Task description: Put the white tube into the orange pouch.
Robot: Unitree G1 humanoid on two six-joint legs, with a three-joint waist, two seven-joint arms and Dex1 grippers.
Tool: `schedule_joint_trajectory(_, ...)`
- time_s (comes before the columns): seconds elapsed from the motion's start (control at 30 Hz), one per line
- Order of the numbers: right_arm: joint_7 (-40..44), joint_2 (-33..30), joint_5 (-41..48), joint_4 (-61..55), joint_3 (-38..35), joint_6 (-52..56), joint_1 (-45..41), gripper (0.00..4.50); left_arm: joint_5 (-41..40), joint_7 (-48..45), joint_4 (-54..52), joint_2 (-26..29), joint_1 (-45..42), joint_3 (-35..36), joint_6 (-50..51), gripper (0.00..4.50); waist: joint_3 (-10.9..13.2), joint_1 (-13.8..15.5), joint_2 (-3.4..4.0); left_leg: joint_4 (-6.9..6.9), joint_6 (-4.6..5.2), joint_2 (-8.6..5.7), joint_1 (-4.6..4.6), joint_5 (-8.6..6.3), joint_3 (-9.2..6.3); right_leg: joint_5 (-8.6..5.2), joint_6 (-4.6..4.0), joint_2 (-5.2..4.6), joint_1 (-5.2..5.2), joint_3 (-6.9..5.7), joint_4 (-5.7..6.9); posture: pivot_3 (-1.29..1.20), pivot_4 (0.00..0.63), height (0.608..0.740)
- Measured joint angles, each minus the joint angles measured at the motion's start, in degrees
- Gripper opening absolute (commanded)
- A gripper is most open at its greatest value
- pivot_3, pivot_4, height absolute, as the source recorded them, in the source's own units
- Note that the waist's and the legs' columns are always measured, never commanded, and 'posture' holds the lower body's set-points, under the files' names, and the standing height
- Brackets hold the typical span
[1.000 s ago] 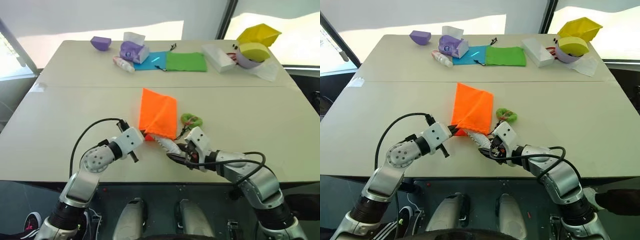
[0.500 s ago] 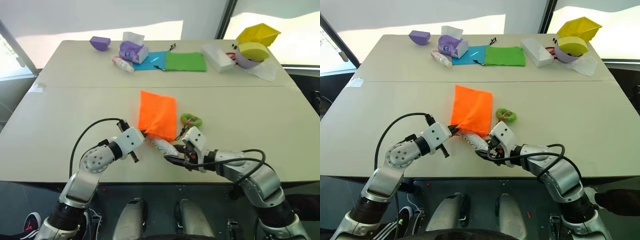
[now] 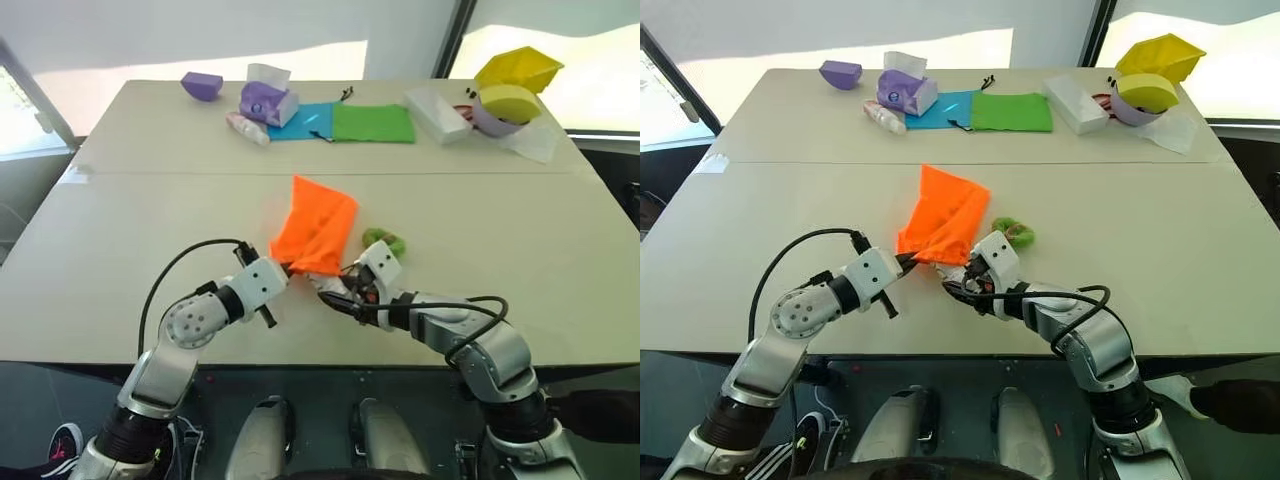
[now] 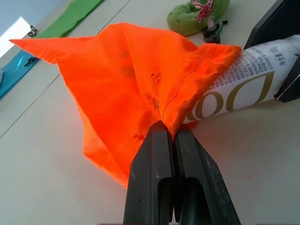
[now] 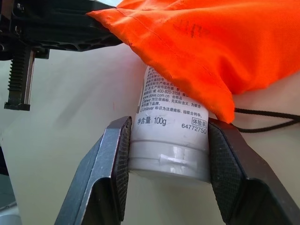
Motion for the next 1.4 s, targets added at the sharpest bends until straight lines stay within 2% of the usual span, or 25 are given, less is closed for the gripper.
schedule_joint_trajectory(0.3, -1.39, -2.83, 2.68, -2.25, -7.11, 3.91, 1.40, 1.76, -0.08, 0.09, 0.00, -0.19, 0.01, 0.00, 0.01, 0.00, 0.00, -0.15, 0.00, -0.01, 0.00, 0.00, 0.00, 0.00, 0.00, 0.00, 0.00, 0.00, -0.02, 0.00, 0.02, 0.00, 0.150, 0.740)
schedule_joint_trajectory(0.5, -3.02, -1.99, 3.05, -3.91, -5.31, 4.18, 2.54, 1.76, -0.52, 0.33, 0.13, -0.42, -0.27, 0.02, -0.15, 0.00, 0.00, -0.27, 0.00, -0.06, 0.00, 0.00, 0.00, 0.00, 0.00, 0.00, 0.00, 0.02, -0.04, 0.00, 0.04, 0.00, 0.150, 0.740)
schedule_joint_trajectory(0.67, -8.05, 4.08, 1.45, -1.83, -3.02, 4.51, 0.24, 1.76, -1.15, 0.18, 0.12, -1.05, -0.96, -0.16, -0.32, 0.00, 0.00, -0.46, 0.00, 0.00, 0.00, 0.00, 0.02, 0.01, 0.00, 0.00, 0.01, 0.04, -0.04, 0.00, 0.13, 0.00, 0.150, 0.740)
schedule_joint_trajectory(1.0, -10.94, 7.37, -0.60, 2.09, -1.06, 5.33, -5.41, 1.76, -1.17, -0.19, 0.12, -1.19, -0.84, -0.67, -0.25, 0.00, 0.00, -0.76, 0.00, 0.00, 0.00, -0.02, 0.03, 0.01, 0.00, 0.01, 0.01, 0.05, -0.04, -0.01, 0.16, 0.00, 0.150, 0.740)
schedule_joint_trajectory(1.23, -15.07, 12.67, -4.07, 7.02, 1.55, 5.47, -9.17, 1.76, -1.17, -0.16, 0.12, -1.74, -1.31, -0.86, -0.22, 0.00, 0.00, -1.57, 0.00, 0.00, 0.00, -0.03, 0.03, 0.01, 0.01, 0.01, 0.02, 0.06, -0.05, 0.00, 0.17, 0.00, 0.150, 0.740)
schedule_joint_trajectory(1.4, -18.79, 17.36, -6.12, 11.91, 0.40, 5.22, -12.49, 1.76, -1.15, -0.17, 0.13, -2.20, -1.42, -1.14, -0.21, 0.00, -0.01, -1.55, 0.00, 0.00, -0.03, -0.02, 0.05, 0.03, 0.01, 0.01, 0.02, 0.08, -0.09, 0.00, 0.29, 0.00, 0.150, 0.740)
